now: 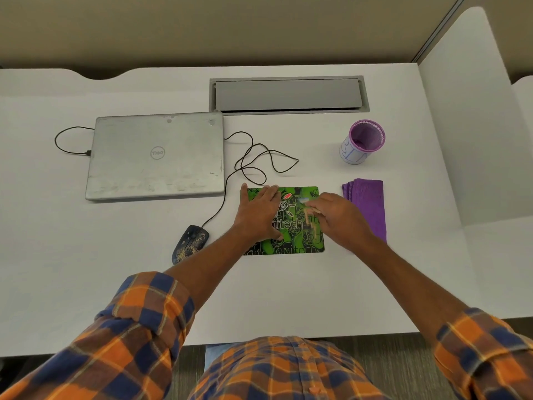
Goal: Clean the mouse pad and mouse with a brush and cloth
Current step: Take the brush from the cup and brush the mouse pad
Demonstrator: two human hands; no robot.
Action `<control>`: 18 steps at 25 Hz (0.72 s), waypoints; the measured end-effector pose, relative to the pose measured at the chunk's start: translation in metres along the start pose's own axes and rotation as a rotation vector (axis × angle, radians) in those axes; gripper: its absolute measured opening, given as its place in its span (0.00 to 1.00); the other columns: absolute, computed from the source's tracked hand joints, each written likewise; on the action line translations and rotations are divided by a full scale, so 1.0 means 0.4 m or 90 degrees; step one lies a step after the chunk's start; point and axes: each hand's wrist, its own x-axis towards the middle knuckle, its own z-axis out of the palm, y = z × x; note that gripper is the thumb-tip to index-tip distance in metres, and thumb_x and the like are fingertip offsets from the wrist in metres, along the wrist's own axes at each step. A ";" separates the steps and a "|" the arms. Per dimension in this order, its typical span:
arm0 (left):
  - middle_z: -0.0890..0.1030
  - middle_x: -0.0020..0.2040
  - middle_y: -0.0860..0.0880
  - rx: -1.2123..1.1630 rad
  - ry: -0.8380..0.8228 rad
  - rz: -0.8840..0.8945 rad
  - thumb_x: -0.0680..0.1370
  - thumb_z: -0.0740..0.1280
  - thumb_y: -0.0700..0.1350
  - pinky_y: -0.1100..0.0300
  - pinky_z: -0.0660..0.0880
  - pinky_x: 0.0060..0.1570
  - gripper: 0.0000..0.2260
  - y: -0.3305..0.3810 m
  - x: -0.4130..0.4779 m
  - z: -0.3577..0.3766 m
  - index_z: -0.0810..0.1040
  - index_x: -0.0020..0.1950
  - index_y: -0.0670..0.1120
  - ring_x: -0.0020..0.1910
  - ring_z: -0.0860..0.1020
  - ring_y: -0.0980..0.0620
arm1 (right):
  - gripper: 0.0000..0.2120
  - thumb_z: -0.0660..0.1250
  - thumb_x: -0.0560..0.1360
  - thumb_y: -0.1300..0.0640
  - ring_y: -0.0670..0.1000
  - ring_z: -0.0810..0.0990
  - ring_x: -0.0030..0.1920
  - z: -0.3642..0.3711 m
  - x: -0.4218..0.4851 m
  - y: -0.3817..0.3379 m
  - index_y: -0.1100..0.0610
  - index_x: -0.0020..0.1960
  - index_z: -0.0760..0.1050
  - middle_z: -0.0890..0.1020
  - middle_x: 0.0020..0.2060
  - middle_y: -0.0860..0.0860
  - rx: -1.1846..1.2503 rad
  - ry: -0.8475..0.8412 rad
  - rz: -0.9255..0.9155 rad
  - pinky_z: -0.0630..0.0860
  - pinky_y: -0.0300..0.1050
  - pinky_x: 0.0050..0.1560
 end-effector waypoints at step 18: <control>0.53 0.88 0.47 -0.006 0.002 0.001 0.70 0.77 0.70 0.26 0.46 0.81 0.57 -0.001 0.000 0.002 0.54 0.87 0.44 0.87 0.52 0.47 | 0.11 0.76 0.77 0.67 0.58 0.83 0.47 0.002 0.002 -0.012 0.59 0.59 0.87 0.86 0.47 0.55 0.023 -0.041 -0.014 0.77 0.45 0.41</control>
